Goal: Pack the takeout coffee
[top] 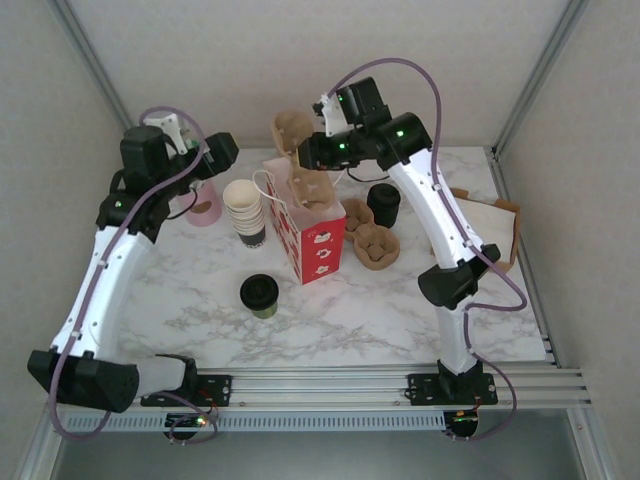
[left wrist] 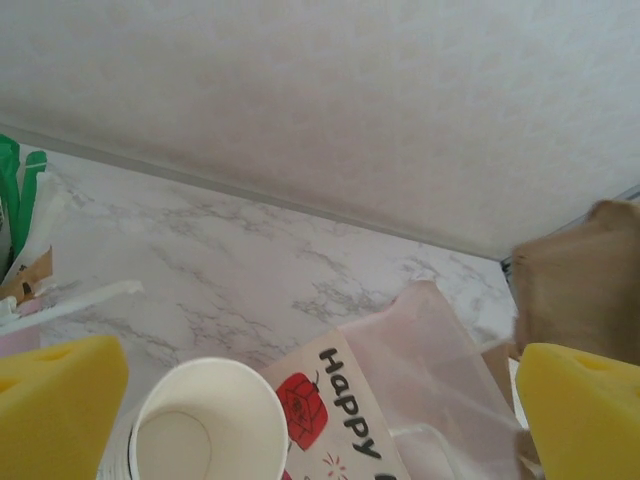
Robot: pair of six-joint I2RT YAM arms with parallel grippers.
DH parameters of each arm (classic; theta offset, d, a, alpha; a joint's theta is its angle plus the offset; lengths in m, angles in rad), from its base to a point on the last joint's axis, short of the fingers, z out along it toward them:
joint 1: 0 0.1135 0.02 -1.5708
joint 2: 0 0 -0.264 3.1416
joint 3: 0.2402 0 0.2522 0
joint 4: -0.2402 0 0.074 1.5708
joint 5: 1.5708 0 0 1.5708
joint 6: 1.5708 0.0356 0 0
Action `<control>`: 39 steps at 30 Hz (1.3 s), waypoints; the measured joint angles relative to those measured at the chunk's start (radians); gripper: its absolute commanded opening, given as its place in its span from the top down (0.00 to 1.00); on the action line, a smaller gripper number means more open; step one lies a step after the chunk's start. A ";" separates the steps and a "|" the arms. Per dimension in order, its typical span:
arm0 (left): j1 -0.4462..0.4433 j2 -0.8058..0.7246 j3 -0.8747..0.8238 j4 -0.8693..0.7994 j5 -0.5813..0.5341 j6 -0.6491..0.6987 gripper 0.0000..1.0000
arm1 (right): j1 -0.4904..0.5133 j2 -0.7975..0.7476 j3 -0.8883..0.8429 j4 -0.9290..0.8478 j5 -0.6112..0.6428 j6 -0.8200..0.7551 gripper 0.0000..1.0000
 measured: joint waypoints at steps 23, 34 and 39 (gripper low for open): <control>0.000 -0.051 -0.097 0.022 0.015 -0.023 0.00 | 0.029 0.059 0.004 -0.039 0.065 -0.032 0.74; 0.000 -0.051 -0.110 0.035 0.019 -0.027 0.00 | 0.053 0.059 0.004 -0.077 0.161 -0.054 0.74; 0.000 -0.051 -0.123 0.042 0.020 -0.032 0.00 | 0.068 0.059 0.004 -0.085 0.203 -0.066 0.74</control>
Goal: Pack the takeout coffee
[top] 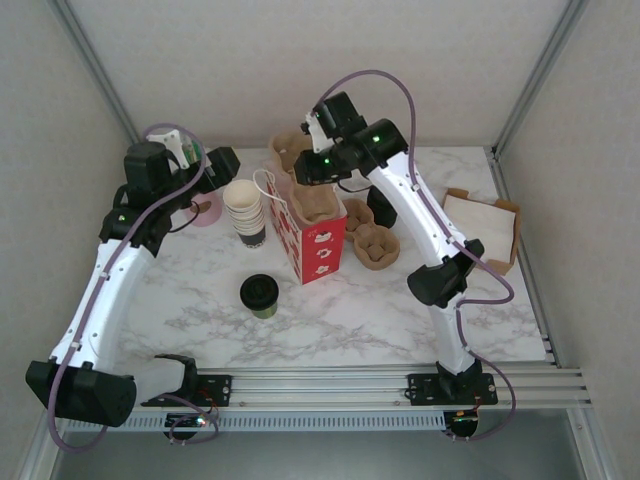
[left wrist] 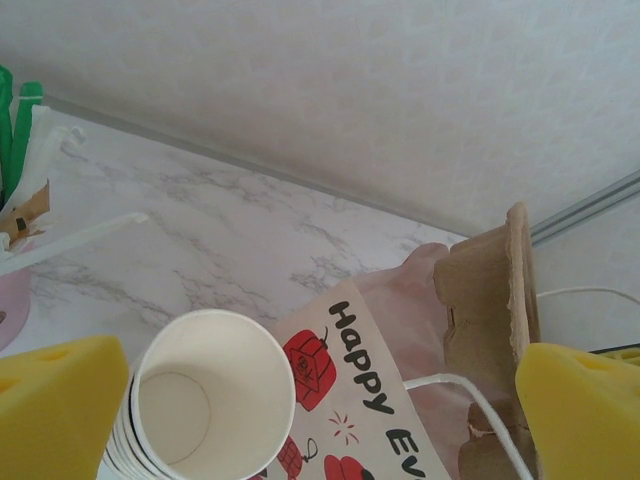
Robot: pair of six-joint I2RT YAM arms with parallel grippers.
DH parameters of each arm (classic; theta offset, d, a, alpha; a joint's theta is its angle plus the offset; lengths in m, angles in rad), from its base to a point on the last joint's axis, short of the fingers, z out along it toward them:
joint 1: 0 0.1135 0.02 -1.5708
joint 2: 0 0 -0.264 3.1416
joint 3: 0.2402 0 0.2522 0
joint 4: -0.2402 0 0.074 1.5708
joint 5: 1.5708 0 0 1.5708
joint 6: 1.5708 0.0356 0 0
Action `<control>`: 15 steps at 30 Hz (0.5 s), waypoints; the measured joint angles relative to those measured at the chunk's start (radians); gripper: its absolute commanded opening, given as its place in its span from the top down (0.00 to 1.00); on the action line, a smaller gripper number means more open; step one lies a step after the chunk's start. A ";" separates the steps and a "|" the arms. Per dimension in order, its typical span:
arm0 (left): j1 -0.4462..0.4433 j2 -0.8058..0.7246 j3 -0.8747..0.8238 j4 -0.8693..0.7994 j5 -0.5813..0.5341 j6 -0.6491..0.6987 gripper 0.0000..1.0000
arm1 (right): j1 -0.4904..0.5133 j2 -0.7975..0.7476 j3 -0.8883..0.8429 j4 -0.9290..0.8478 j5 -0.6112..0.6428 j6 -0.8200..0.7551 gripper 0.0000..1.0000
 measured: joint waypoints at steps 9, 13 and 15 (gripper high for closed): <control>0.000 0.000 -0.003 0.002 0.006 -0.006 0.00 | 0.037 0.020 0.000 -0.017 0.071 -0.015 0.74; 0.000 0.000 -0.007 0.005 0.010 -0.009 0.01 | 0.044 0.043 0.000 -0.032 0.105 -0.018 0.75; 0.000 0.000 -0.011 0.010 0.014 -0.010 0.00 | 0.053 0.054 0.000 -0.038 0.120 -0.018 0.74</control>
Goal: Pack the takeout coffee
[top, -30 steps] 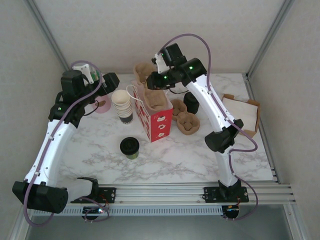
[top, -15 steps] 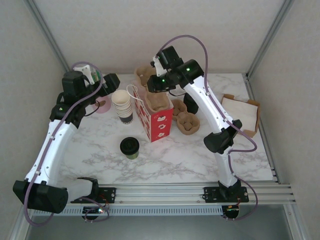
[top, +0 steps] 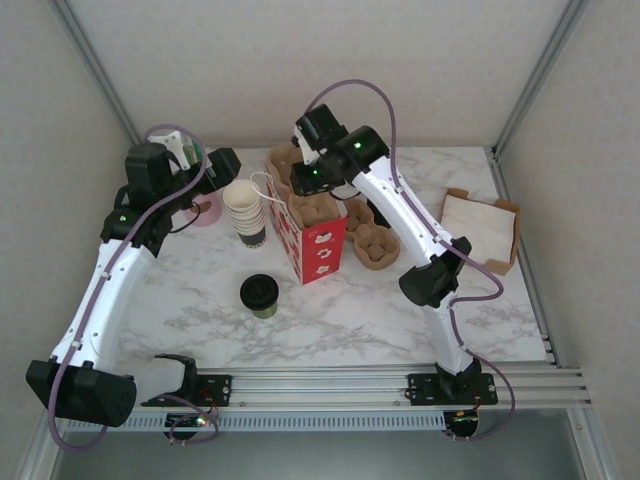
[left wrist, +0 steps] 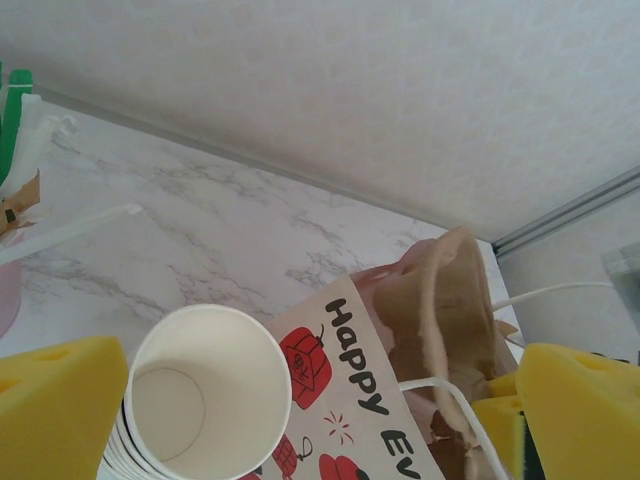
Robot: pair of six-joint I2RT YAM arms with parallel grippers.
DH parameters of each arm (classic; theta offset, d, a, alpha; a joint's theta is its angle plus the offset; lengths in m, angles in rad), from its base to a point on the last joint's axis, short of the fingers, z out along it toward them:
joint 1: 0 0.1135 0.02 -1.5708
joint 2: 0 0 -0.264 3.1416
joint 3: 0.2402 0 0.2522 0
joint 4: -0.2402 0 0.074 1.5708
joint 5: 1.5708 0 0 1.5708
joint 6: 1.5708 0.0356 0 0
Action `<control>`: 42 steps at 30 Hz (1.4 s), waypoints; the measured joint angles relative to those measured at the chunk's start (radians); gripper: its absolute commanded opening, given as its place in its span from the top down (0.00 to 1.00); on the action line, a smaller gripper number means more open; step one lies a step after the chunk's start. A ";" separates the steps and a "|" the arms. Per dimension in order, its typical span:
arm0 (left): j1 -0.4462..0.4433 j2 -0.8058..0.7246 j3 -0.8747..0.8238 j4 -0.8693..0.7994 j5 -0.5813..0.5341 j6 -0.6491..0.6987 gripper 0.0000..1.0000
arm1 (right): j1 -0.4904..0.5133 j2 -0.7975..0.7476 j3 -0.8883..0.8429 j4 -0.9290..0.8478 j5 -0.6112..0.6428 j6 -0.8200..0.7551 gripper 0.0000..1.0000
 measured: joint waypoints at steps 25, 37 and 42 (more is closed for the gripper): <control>0.000 0.013 -0.017 0.017 0.022 -0.007 0.01 | 0.043 0.043 0.000 -0.056 0.079 -0.005 0.75; 0.000 0.020 -0.021 0.021 0.033 -0.007 0.01 | 0.048 0.072 0.000 -0.066 0.085 -0.008 0.75; 0.000 0.020 -0.021 0.028 0.033 -0.007 0.01 | 0.056 0.072 0.000 -0.066 0.100 -0.008 0.76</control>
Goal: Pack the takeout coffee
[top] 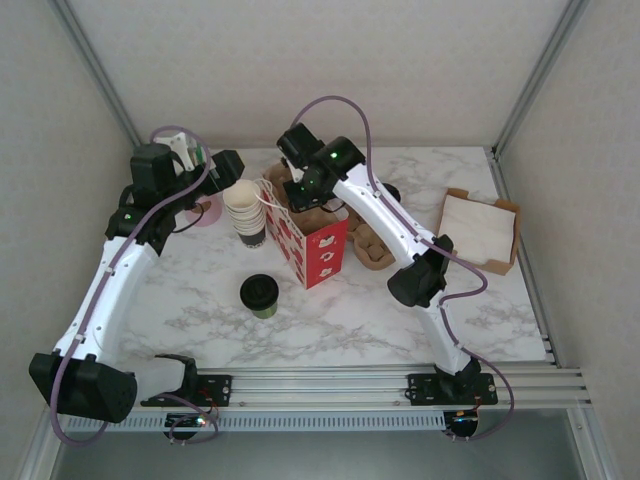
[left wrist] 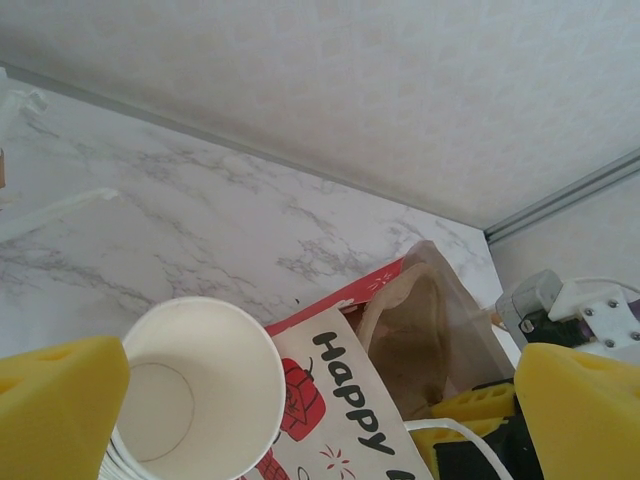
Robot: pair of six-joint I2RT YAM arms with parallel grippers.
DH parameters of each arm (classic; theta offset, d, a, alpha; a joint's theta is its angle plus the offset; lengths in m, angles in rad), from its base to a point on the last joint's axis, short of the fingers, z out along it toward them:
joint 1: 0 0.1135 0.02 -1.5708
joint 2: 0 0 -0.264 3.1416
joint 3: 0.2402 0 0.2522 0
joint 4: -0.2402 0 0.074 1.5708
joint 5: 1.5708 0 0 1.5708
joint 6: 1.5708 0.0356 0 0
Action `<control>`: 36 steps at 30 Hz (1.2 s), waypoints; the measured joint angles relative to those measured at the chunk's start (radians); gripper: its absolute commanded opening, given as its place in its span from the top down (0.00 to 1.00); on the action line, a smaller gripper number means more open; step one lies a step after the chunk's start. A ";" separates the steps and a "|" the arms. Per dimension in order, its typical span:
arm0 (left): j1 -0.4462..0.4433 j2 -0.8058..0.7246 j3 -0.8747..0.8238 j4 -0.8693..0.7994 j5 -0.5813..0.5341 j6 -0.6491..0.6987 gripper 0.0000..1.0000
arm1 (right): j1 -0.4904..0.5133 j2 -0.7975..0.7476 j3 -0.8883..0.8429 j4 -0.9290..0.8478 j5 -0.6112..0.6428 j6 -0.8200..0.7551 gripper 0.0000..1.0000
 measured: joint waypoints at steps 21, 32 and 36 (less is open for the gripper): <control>-0.018 0.080 -0.013 0.005 0.005 0.014 0.11 | 0.029 -0.087 -0.089 0.001 0.048 0.000 0.75; -0.119 0.164 0.046 -0.074 -0.052 0.122 0.31 | 0.029 -0.096 -0.114 0.002 0.052 0.000 0.75; -0.121 0.180 0.072 -0.094 -0.066 0.144 0.32 | 0.029 -0.096 -0.128 0.003 0.056 0.000 0.76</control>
